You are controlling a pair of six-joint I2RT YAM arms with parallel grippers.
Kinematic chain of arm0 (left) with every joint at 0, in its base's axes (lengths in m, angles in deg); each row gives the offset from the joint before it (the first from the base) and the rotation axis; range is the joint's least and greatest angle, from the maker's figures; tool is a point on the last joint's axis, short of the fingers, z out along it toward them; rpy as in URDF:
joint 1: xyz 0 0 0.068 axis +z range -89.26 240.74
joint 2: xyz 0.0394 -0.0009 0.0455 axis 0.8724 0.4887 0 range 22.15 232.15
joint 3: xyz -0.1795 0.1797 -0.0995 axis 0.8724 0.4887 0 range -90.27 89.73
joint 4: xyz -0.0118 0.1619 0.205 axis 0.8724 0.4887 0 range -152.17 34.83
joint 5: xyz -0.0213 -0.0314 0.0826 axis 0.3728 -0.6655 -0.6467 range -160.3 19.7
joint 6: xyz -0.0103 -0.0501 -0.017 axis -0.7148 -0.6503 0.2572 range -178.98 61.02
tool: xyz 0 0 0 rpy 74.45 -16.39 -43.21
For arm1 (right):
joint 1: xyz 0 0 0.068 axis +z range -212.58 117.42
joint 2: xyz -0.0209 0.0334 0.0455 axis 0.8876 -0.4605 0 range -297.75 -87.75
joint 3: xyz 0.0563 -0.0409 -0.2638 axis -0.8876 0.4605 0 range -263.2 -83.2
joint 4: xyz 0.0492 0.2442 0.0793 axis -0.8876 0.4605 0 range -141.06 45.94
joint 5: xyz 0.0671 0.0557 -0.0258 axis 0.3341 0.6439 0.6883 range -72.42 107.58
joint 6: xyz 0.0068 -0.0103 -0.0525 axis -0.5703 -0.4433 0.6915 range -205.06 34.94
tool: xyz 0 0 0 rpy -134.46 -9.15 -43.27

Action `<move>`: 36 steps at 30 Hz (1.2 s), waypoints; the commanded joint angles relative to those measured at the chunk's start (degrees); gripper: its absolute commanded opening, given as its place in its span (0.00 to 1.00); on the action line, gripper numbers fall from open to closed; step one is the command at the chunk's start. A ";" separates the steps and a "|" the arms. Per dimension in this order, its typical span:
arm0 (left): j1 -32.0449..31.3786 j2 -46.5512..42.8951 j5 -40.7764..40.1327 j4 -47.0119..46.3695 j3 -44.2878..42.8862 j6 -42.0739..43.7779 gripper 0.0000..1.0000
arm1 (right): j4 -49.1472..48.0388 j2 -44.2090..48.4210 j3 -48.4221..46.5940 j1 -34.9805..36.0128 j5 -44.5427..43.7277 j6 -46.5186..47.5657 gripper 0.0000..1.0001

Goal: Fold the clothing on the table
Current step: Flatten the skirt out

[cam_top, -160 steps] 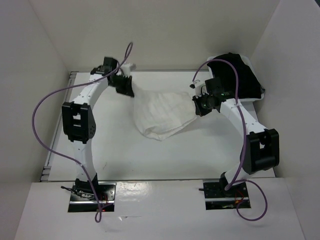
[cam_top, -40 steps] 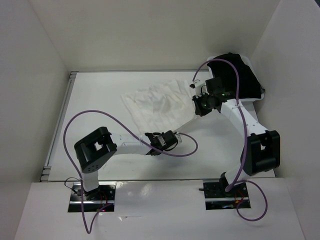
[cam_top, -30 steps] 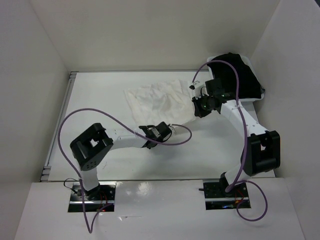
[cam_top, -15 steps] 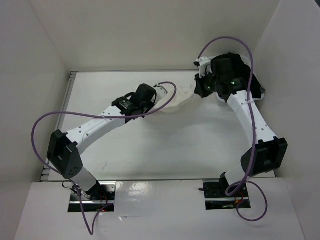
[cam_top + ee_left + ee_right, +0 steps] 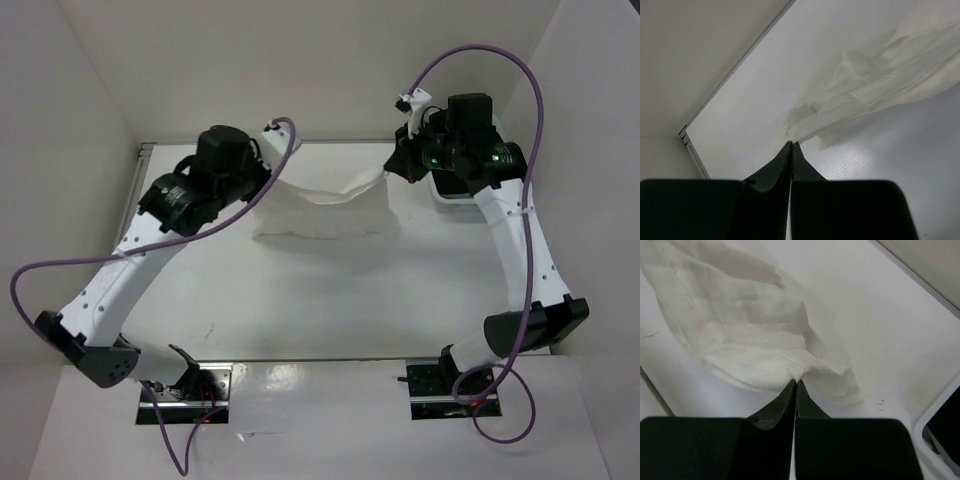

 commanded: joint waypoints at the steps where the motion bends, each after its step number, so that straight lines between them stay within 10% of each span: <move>1: 2.06 -5.11 11.41 5.33 -3.14 2.01 0.00 | 4.83 7.77 -0.21 -0.91 8.44 4.87 0.00; 17: 11.91 -22.96 36.57 11.49 4.32 3.07 0.02 | 8.36 23.70 8.49 -10.41 29.20 9.01 0.00; 36: 16.73 19.03 32.70 0.17 -5.69 3.07 0.00 | -15.45 -14.09 5.60 -9.18 3.81 -2.77 0.00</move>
